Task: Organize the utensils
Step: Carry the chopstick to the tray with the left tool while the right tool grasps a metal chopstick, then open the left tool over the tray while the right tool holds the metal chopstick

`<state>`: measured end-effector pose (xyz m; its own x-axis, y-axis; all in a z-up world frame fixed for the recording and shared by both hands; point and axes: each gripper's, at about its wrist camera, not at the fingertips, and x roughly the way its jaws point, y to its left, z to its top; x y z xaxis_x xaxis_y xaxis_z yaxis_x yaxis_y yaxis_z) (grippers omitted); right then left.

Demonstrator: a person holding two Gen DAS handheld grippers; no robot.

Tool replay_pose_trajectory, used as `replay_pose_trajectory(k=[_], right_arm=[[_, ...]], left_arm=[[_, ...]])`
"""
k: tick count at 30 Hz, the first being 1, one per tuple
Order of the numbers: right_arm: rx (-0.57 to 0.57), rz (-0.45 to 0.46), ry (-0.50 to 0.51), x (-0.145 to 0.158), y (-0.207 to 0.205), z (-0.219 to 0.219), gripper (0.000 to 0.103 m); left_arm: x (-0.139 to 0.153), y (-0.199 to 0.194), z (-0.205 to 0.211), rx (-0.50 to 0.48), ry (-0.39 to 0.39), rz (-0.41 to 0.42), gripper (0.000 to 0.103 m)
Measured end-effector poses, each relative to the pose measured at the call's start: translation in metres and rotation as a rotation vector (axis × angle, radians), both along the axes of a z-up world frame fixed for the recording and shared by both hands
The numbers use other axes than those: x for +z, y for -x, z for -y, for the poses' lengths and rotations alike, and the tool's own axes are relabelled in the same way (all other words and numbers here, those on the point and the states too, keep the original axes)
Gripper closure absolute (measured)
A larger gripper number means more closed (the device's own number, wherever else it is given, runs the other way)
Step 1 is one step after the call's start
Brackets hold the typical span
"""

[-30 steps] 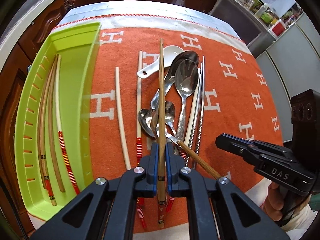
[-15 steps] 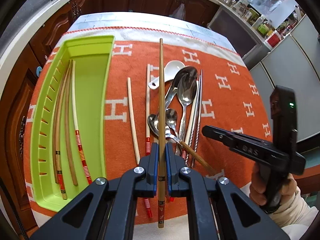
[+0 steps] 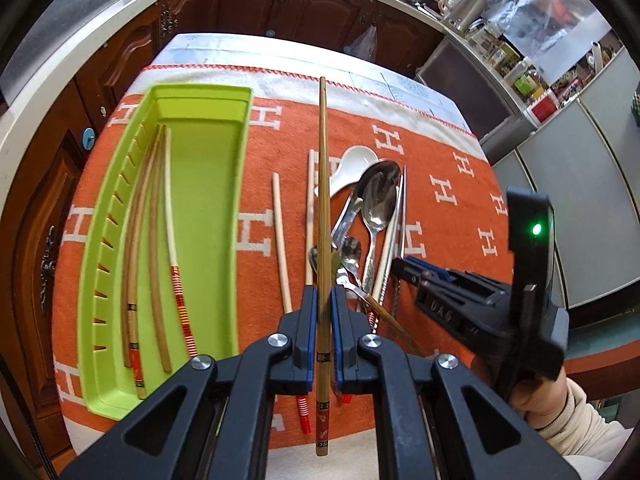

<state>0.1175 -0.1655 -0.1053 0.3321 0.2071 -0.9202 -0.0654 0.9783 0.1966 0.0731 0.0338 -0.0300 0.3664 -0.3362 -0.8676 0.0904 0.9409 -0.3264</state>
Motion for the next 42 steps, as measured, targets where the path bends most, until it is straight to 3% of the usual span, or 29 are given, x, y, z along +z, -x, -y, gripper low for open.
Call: replay_pose_trajectory(k=[8,16,26,28,32,37,42], right_arm=[[0.009,0.037,0.114,0.001,0.004,-0.016,0.093],[-0.112,0.013,0.001,0.003,0.003,0.023,0.098],[-0.206,0.053,-0.161,0.026,0.013,0.064,0.098],[-0.214,0.067,-0.183,0.031,0.015,0.066,0.098],[-0.213,0.067,-0.188,0.03,0.013,0.066,0.098],[-0.184,0.007,-0.133,0.007,0.01,0.059,0.098],[-0.141,0.015,-0.073,-0.002,0.017,0.054,0.097]], left_arm=[[0.018,-0.004,-0.034,0.076,-0.049,0.049,0.099],[0.003,-0.019,-0.068,0.166,-0.197,0.045,0.099],[-0.041,-0.033,-0.069,0.144,-0.293,-0.054,0.098],[-0.043,-0.033,-0.067,0.134,-0.29,-0.068,0.098],[-0.046,-0.031,-0.063,0.123,-0.28,-0.079,0.088],[-0.038,-0.028,-0.062,0.124,-0.258,-0.066,0.086],[-0.028,-0.025,-0.066,0.141,-0.225,-0.047,0.086]])
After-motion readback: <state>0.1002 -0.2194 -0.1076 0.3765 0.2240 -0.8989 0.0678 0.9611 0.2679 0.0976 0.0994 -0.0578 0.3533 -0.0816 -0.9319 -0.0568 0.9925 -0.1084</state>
